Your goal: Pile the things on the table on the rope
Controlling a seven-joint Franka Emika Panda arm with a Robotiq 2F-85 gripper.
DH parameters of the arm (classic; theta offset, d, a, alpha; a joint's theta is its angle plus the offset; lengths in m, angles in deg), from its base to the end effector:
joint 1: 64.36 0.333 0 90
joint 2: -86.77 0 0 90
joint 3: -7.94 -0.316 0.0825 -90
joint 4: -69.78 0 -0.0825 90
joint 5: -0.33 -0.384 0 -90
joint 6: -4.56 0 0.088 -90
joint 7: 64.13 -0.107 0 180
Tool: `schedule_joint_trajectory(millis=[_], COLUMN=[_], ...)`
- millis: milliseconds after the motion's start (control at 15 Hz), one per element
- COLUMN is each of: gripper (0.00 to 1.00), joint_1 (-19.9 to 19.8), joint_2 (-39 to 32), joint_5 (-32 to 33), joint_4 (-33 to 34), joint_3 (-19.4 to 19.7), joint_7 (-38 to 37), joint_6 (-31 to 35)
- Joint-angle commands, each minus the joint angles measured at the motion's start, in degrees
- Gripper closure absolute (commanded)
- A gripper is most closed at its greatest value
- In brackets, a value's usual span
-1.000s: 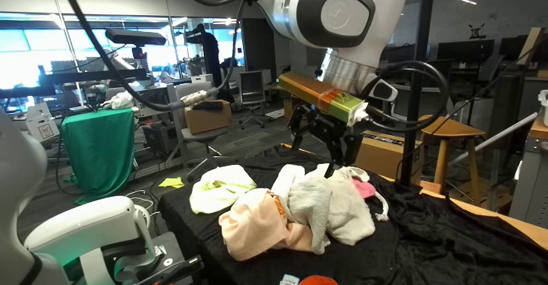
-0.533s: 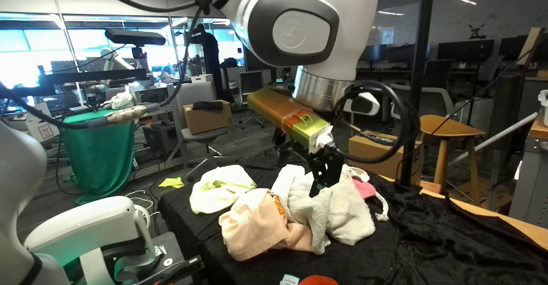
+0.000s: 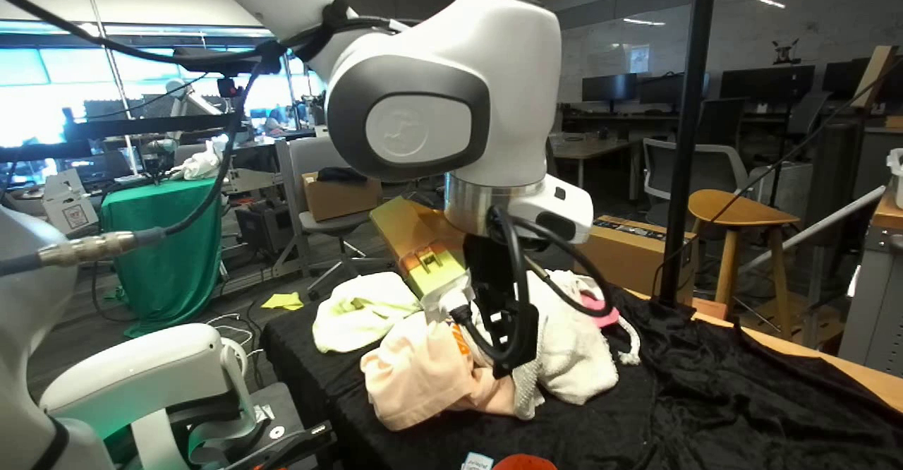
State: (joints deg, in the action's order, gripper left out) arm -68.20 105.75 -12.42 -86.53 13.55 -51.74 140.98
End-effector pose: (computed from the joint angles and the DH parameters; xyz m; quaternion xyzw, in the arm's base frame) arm 0.3782 -0.0583 0.3235 -0.9943 0.0528 -0.0074 0.0919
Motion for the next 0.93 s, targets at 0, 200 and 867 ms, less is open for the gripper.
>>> schedule_joint_trajectory(millis=[0, 200, 867], gripper=[0.0, 0.0, 0.0], joint_1=[-0.99, -1.37, -2.26], joint_2=[-1.6, -2.49, -8.14], joint_5=[3.47, 6.18, 7.45], joint_4=[-1.05, -1.62, -1.6], joint_3=[-1.09, -1.48, -0.38], joint_7=[-7.99, -13.38, -19.97], joint_6=[5.09, 5.69, 5.66])
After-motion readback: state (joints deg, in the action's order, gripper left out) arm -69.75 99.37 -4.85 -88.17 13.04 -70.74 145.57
